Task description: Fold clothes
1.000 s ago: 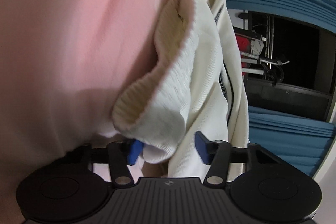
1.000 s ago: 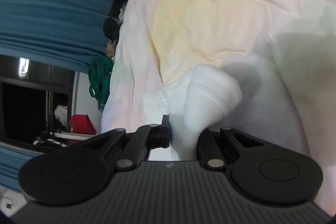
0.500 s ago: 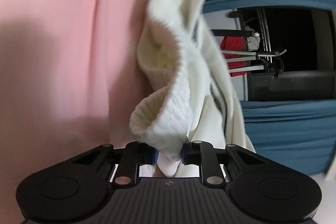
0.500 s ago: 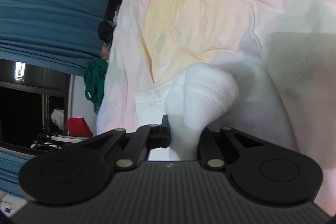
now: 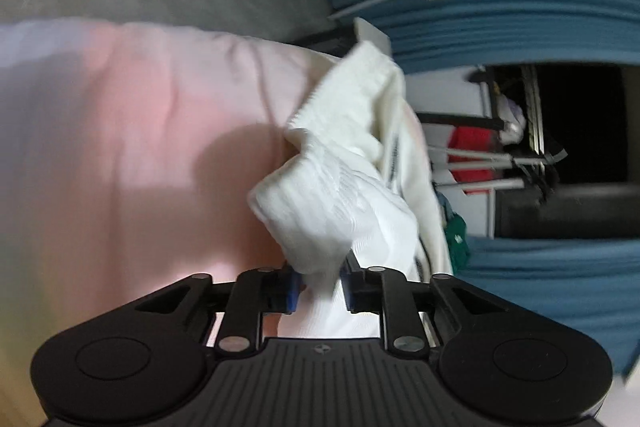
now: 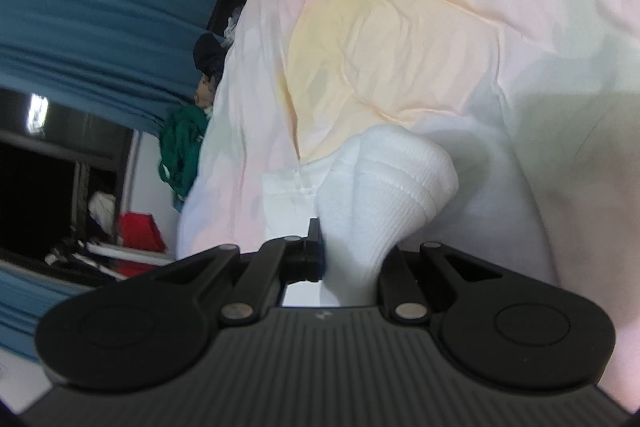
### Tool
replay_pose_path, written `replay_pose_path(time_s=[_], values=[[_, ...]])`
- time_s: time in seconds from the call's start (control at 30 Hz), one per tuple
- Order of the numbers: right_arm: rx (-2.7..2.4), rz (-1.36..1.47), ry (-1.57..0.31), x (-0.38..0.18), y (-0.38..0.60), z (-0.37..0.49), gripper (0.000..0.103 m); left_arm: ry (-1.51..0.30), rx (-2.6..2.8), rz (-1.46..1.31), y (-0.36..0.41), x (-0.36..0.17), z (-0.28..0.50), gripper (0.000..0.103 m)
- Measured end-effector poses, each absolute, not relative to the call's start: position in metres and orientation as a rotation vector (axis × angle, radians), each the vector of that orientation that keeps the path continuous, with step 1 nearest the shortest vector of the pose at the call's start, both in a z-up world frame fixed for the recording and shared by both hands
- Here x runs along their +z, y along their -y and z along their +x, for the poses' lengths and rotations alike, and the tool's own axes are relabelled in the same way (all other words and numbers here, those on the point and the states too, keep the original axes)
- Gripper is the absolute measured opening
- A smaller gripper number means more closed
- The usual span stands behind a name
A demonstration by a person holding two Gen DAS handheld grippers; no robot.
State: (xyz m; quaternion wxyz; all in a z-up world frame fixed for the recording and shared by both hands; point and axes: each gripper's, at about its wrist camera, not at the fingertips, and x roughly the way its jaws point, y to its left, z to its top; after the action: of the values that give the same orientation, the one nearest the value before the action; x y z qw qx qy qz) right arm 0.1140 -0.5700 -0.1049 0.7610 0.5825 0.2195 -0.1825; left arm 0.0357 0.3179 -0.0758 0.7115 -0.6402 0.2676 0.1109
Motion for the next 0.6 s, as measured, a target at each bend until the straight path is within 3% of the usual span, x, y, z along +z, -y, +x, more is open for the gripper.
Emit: replay_pose_path(time_s=[0.07,0.13,0.3,0.37,0.43,0.5,0.6], values=[[-0.408,1.255,-0.491,-0.106,0.569,0.113,0.011,-0.57,0.282,-1.428,-0.313,-0.078,0.038,0.038],[-0.417,1.255,-0.498,-0.107,0.569,0.112,0.011,-0.562,0.285,-1.452,-0.31,-0.085,0.039,0.059],[-0.419,1.256,-0.5,-0.108,0.569,0.112,0.012,-0.558,0.289,-1.479,-0.303,-0.105,0.046,0.063],[-0.42,1.255,-0.482,-0.107,0.57,0.111,0.012,-0.544,0.274,-1.455,-0.304,-0.105,0.046,0.057],[-0.426,1.228,-0.445,-0.101,0.57,0.108,0.012,-0.526,0.249,-1.418,-0.304,-0.098,0.048,0.023],[-0.431,1.201,-0.409,-0.096,0.57,0.104,0.01,-0.523,0.215,-1.379,-0.311,-0.087,0.049,0.014],[-0.439,1.16,-0.354,-0.087,0.571,0.098,0.008,-0.523,0.186,-1.314,-0.326,-0.063,0.047,0.009]])
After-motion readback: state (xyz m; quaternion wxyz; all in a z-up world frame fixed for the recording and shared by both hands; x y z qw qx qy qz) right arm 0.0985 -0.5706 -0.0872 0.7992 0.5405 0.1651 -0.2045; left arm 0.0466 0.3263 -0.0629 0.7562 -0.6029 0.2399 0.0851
